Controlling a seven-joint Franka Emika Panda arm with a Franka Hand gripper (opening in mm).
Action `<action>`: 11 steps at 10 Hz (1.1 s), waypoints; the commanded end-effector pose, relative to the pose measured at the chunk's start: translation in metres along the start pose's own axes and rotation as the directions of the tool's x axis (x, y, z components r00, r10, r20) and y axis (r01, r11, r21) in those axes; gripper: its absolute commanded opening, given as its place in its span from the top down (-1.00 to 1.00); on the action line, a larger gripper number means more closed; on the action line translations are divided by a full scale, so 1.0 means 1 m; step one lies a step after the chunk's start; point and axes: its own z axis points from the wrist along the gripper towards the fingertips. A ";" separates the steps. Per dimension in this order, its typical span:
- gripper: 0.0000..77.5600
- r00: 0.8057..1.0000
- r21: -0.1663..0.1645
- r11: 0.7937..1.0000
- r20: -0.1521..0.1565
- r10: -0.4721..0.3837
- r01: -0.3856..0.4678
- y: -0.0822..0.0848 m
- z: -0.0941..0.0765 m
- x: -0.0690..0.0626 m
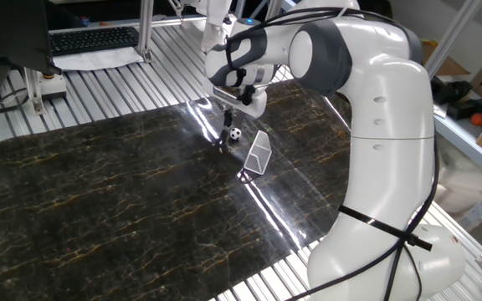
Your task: Push the soccer ball into the goal
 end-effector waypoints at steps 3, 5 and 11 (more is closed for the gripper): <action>0.97 0.996 0.033 0.995 0.004 0.089 -0.090 0.000 -0.002 -0.003; 0.97 0.994 0.068 0.992 -0.002 0.106 -0.105 0.000 -0.002 -0.002; 0.97 0.998 0.307 0.951 0.064 0.018 -0.037 -0.011 0.001 0.023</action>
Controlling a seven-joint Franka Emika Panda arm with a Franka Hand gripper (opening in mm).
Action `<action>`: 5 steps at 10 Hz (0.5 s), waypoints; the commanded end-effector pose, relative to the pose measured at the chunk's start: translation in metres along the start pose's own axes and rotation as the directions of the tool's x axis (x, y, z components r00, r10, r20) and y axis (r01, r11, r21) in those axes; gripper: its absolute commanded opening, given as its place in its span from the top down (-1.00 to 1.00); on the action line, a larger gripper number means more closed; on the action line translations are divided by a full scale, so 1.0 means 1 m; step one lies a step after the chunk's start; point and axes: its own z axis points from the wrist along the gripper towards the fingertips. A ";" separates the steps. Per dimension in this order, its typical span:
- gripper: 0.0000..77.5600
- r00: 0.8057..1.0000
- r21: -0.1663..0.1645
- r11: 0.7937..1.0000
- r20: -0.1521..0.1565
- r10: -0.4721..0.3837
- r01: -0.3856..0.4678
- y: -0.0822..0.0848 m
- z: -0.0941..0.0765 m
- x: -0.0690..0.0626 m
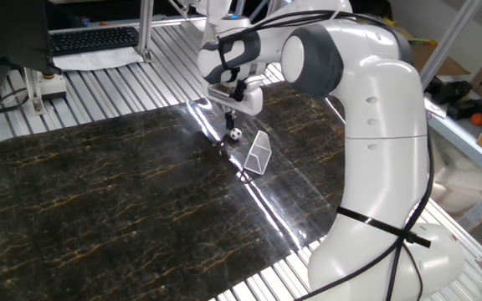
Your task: Push the soccer ball into the goal
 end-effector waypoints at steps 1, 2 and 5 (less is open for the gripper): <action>0.97 0.992 0.072 0.992 0.062 -0.112 0.108 -0.001 0.000 0.004; 0.97 0.991 0.047 0.992 0.050 -0.122 0.120 0.000 0.000 0.004; 0.97 0.994 -0.158 0.984 -0.059 -0.090 0.080 0.000 0.000 0.004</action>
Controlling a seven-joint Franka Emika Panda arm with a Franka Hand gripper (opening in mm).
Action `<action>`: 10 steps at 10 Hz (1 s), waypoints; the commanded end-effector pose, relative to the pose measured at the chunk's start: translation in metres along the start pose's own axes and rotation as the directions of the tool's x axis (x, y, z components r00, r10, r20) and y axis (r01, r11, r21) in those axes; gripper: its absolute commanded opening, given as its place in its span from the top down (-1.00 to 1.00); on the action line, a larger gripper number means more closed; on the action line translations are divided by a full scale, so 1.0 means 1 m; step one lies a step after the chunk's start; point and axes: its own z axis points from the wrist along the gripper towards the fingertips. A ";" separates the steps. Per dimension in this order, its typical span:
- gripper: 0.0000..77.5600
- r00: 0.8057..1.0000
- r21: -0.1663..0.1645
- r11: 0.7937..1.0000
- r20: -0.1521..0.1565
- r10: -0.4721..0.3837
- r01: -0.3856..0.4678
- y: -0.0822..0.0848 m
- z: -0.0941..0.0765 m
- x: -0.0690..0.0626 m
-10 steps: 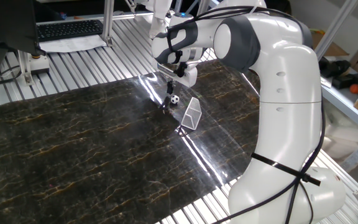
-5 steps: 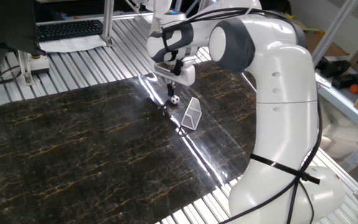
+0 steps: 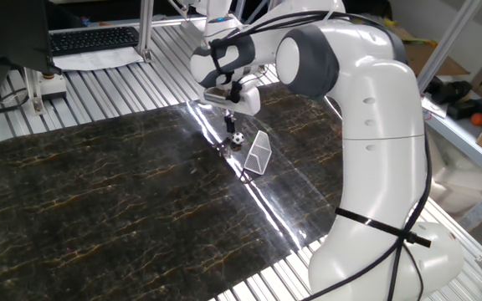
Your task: Push the soccer ball into the goal
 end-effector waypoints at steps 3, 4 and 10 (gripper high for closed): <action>0.97 0.995 -0.214 0.977 -0.101 0.003 -0.025 0.001 -0.002 0.000; 0.97 0.994 -0.229 0.973 -0.105 0.006 -0.030 0.001 -0.002 0.000; 0.97 0.993 -0.229 0.973 -0.115 0.014 -0.040 0.001 -0.002 0.000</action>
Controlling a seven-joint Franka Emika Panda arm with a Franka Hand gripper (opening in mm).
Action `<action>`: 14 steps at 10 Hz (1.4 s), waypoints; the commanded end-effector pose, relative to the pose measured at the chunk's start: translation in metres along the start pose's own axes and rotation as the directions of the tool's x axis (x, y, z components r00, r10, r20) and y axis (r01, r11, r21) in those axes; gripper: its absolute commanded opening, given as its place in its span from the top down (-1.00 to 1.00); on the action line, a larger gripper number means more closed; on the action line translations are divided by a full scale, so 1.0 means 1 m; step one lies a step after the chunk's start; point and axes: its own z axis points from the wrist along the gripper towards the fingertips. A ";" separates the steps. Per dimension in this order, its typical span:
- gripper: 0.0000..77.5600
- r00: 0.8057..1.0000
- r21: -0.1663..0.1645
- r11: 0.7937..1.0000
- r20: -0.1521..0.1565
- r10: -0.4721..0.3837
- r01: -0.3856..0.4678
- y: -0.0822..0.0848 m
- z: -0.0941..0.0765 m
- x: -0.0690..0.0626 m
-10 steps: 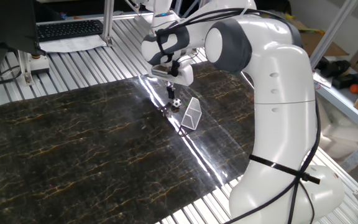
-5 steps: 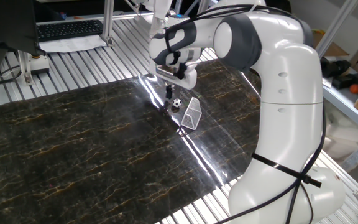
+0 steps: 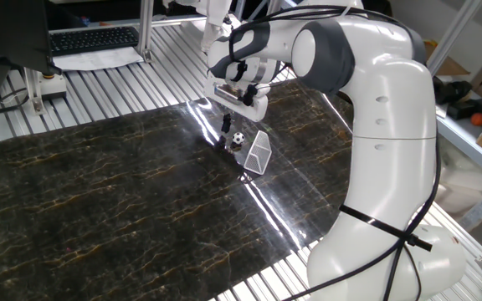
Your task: Push the soccer ball into the goal
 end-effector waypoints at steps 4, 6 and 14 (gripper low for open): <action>0.97 0.993 0.115 0.993 0.117 0.002 -0.015 0.000 -0.002 -0.001; 0.97 0.991 0.175 0.985 0.136 -0.022 -0.002 -0.008 -0.001 0.002; 0.97 0.997 0.053 0.996 0.045 -0.070 0.068 -0.033 0.010 0.025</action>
